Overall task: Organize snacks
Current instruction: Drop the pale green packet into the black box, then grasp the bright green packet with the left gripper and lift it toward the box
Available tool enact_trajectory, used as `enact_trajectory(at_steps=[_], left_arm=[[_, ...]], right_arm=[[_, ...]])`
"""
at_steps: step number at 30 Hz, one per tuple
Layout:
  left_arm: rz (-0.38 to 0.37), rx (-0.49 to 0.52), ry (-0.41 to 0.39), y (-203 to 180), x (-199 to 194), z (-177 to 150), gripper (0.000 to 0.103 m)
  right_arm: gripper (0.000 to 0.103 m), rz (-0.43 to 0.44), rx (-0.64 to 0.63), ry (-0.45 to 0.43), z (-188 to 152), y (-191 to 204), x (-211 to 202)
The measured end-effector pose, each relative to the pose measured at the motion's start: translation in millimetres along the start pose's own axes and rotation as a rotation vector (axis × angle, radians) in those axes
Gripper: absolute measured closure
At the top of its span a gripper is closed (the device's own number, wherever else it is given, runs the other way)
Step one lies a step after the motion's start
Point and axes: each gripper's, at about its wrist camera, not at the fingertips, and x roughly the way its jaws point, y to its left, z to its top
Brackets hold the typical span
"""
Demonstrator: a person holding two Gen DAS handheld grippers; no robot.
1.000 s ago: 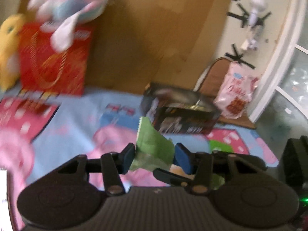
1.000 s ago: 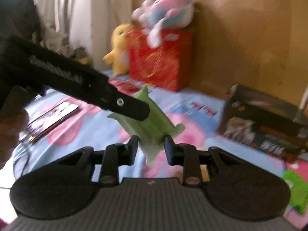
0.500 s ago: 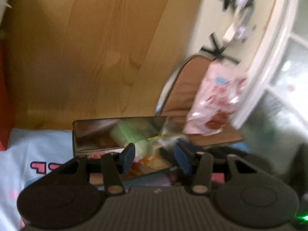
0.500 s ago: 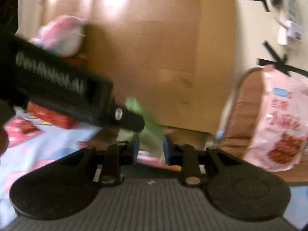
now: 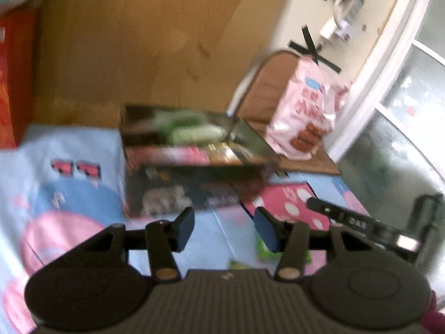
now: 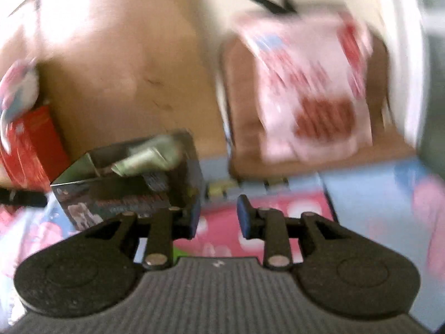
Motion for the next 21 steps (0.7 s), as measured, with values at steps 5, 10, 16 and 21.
enact_trajectory(at_steps=[5, 10, 16, 21], left_arm=[[-0.009, -0.005, 0.084, -18, 28, -7, 0.054], [0.005, -0.022, 0.167, -29, 77, 3, 0.052], [-0.01, 0.005, 0.233, -53, 116, -11, 0.053], [0.004, 0.013, 0.234, -64, 100, -29, 0.063]], right_arm=[[0.07, 0.127, 0.232, 0.129, -22, -22, 6], [0.07, 0.185, 0.289, 0.139, -34, -17, 1], [0.073, 0.24, 0.32, 0.149, -41, -21, -1], [0.082, 0.285, 0.305, 0.172, -49, -21, -7]])
